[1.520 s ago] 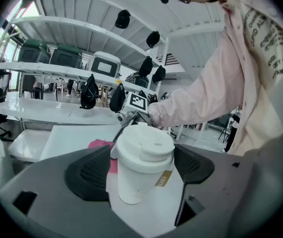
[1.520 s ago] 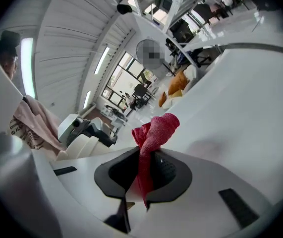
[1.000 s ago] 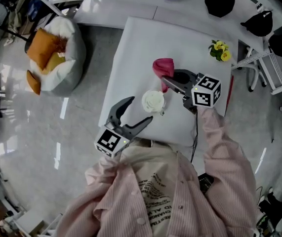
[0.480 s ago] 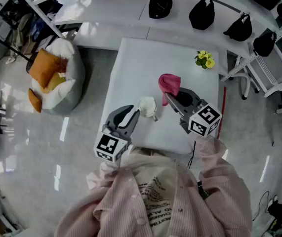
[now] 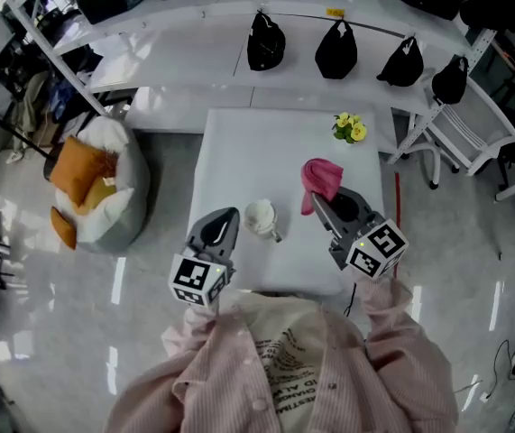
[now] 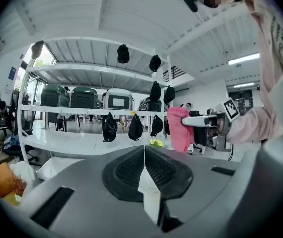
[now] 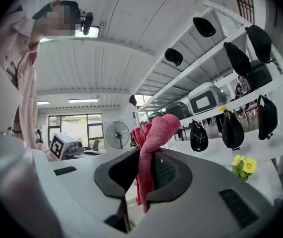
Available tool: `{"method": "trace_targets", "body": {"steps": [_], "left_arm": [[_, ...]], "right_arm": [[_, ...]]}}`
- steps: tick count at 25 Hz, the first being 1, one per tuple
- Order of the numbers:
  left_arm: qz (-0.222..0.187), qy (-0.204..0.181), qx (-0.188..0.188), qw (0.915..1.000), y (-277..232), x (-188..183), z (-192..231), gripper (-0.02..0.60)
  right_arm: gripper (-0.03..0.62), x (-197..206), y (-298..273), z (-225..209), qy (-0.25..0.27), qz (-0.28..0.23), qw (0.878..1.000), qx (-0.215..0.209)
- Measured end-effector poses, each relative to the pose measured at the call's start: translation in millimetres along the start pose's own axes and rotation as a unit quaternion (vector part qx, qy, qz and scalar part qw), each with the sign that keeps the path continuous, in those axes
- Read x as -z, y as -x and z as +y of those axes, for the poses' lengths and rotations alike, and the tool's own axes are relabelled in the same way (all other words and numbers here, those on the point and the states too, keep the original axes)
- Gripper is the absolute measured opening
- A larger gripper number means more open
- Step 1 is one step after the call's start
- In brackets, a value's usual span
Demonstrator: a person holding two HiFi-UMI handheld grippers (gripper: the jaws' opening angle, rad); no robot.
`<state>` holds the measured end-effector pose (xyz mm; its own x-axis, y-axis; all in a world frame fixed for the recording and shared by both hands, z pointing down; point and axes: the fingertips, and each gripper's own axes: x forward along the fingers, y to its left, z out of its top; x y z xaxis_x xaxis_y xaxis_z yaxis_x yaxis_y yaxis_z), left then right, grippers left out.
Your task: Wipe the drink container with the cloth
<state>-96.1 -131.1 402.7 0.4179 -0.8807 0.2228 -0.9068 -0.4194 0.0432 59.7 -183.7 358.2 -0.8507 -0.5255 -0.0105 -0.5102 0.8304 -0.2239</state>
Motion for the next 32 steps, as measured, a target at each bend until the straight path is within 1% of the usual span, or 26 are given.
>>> {"method": "trace_targets", "body": {"steps": [3,8,15,19,24,32], "left_arm": [[-0.003,-0.006,0.003,1.0000,2,-10,7,0.005],[0.001,-0.004,0.007,1.0000,4,-17,15,0.003],[-0.016,-0.005,-0.003,0.9999,9,-22,24,0.003],[-0.014,-0.008,-0.007,0.9998,10,-22,27,0.003],[-0.030,-0.010,-0.012,0.9994,10,-27,32,0.003],[-0.024,-0.012,-0.004,0.9996,7,-26,27,0.003]], "right_arm": [[0.040,-10,8,0,-0.004,-0.019,1.000,0.021],[0.040,-22,22,-6,-0.004,-0.049,0.997,0.056],[0.040,-27,37,-10,0.002,-0.069,0.994,0.082],[0.040,-27,38,-13,0.005,-0.071,0.993,0.089],[0.040,-25,38,-14,0.013,-0.063,0.994,0.093],[0.040,-21,42,-20,0.013,-0.058,0.993,0.104]]}}
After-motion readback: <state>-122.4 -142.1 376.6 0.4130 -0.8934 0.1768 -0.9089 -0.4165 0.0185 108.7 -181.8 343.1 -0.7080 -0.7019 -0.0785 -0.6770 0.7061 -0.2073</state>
